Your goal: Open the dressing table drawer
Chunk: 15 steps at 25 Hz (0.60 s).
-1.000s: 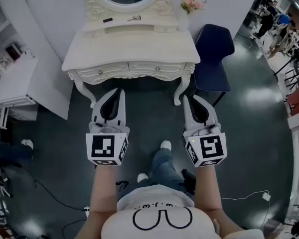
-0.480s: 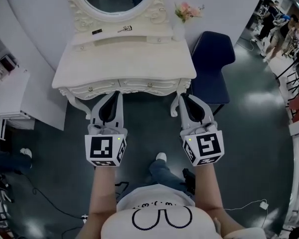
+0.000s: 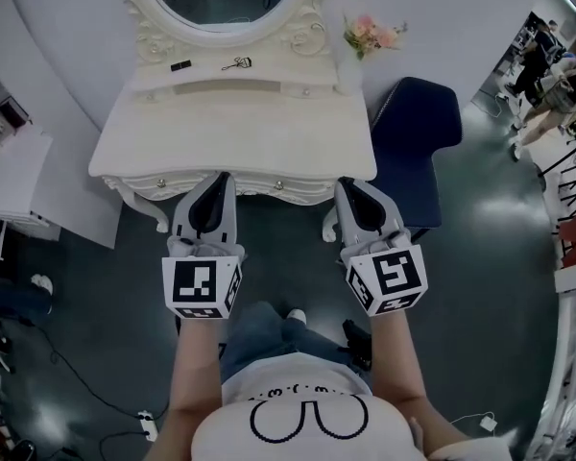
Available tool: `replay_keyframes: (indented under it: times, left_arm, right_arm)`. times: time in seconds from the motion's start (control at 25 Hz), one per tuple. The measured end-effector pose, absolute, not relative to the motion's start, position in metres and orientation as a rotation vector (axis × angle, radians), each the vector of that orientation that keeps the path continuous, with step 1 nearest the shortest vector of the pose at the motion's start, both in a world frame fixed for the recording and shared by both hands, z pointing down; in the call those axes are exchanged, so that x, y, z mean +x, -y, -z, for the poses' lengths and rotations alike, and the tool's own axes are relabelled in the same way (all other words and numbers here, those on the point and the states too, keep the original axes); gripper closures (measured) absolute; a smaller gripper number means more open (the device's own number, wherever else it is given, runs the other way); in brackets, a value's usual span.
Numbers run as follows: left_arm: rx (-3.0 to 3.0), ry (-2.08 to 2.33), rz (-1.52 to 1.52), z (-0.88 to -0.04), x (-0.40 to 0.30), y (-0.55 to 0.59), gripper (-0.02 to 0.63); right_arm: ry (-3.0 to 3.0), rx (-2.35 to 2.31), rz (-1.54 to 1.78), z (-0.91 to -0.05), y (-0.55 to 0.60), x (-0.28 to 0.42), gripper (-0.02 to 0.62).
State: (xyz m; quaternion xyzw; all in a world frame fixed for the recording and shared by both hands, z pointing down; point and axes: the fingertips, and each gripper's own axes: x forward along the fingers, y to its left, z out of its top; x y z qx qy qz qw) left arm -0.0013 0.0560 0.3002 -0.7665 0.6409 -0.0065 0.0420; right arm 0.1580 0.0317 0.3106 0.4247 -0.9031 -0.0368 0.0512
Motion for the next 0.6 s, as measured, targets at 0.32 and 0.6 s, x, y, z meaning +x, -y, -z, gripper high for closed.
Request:
replay_keyframes:
  times: [0.32, 0.6]
  left_arm:
    - [-2.355, -1.988, 0.015, -0.309, -0.019, 0.013, 0.607]
    - [-2.417, -1.959, 0.009, -0.317, -0.044, 0.108, 0.607]
  right_arm:
    - [2.722, 1.233, 0.092, -0.330, 0.030, 0.137, 0.592]
    - [2.656, 1.285, 0.058, -0.342, 0.118, 0.113, 0.592]
